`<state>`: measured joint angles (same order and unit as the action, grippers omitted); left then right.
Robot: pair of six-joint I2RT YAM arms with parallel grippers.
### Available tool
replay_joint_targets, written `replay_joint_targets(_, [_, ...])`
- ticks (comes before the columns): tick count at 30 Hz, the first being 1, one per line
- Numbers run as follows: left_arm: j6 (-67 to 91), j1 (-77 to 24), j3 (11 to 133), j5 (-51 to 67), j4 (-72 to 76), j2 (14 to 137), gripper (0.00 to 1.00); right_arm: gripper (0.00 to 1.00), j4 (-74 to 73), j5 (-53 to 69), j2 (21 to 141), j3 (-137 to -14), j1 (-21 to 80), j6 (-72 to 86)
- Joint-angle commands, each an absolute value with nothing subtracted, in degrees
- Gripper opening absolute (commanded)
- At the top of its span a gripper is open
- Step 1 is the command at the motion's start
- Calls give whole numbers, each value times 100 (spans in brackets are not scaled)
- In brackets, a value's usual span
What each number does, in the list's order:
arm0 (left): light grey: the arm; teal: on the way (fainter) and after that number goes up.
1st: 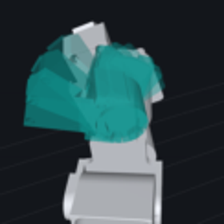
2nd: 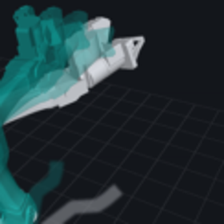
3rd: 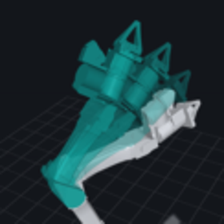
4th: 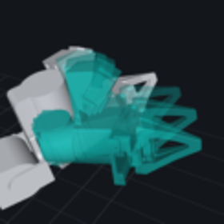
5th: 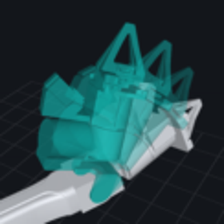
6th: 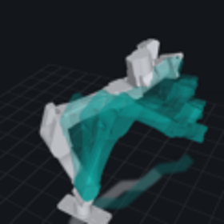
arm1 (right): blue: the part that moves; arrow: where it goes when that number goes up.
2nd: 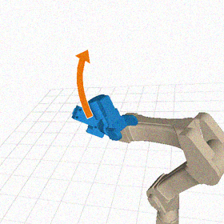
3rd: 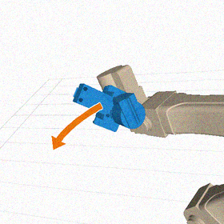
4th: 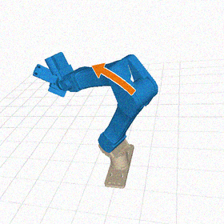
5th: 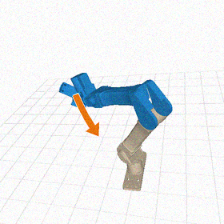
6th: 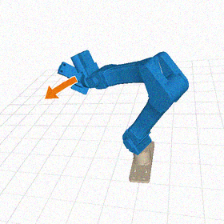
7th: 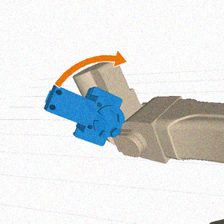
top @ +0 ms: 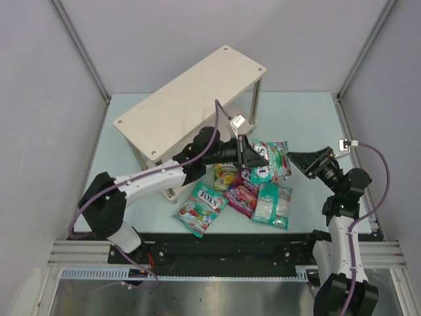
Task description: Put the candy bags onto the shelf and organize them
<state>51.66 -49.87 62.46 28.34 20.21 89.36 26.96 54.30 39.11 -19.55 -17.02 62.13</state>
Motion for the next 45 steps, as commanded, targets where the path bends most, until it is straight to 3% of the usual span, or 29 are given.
replay_joint_targets(1, [5309,-4843,6898,3480,2619,8956,1,90,3261,5458,3973,-1925,-1661,6328])
replay_joint_targets(13, [6108,-4764,7172,4350,3716,9430,0,90,3761,5616,4096,-1925,-1617,6600])
replay_joint_targets(27, [6812,-4764,7390,4825,4817,9957,0,90,5976,5643,4658,-1731,-1196,8050])
replay_joint_targets(30, [6768,-4737,7549,4860,4685,10072,0,86,6275,5642,4728,-1740,-1143,8279])
replay_joint_targets(34, [6785,-4676,7611,4896,4676,10151,0,63,6486,5651,4746,-1749,-1125,8481])
replay_joint_targets(37, [6776,-4544,7620,4887,4650,10143,0,54,6495,5660,4694,-1758,-1134,8543])
replay_joint_targets(45, [6610,-4158,7664,4948,4255,10072,0,51,6513,5669,4614,-1775,-1195,8639])
